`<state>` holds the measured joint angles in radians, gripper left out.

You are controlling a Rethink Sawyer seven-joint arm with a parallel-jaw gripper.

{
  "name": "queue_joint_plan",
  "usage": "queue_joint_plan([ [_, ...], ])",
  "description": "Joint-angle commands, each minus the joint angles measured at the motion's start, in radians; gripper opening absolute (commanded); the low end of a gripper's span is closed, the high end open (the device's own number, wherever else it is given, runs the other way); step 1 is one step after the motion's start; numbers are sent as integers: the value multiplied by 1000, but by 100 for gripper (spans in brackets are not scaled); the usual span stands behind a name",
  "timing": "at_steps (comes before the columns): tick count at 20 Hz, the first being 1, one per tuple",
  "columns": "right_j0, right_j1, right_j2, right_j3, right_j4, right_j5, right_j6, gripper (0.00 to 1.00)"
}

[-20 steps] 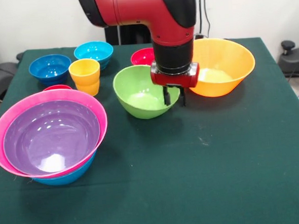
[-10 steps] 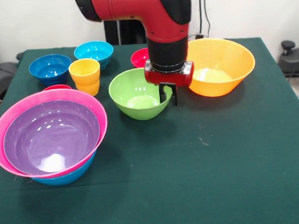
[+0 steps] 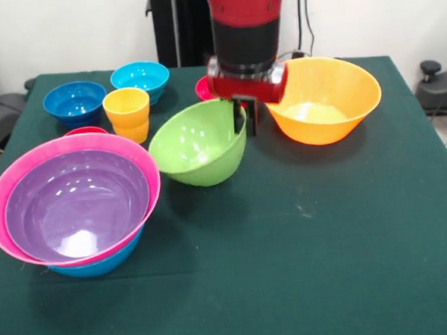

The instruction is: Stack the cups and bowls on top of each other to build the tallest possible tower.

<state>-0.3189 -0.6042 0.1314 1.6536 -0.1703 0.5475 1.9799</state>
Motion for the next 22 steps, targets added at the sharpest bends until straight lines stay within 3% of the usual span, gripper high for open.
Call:
queue_joint_plan([
  [1,55,-142,40,-69,76,253,87,0],
  [6,94,-154,25,-127,108,345,132,0],
  [12,116,-163,3,-158,122,389,139,0],
  [22,67,-147,37,-302,135,499,31,0],
])
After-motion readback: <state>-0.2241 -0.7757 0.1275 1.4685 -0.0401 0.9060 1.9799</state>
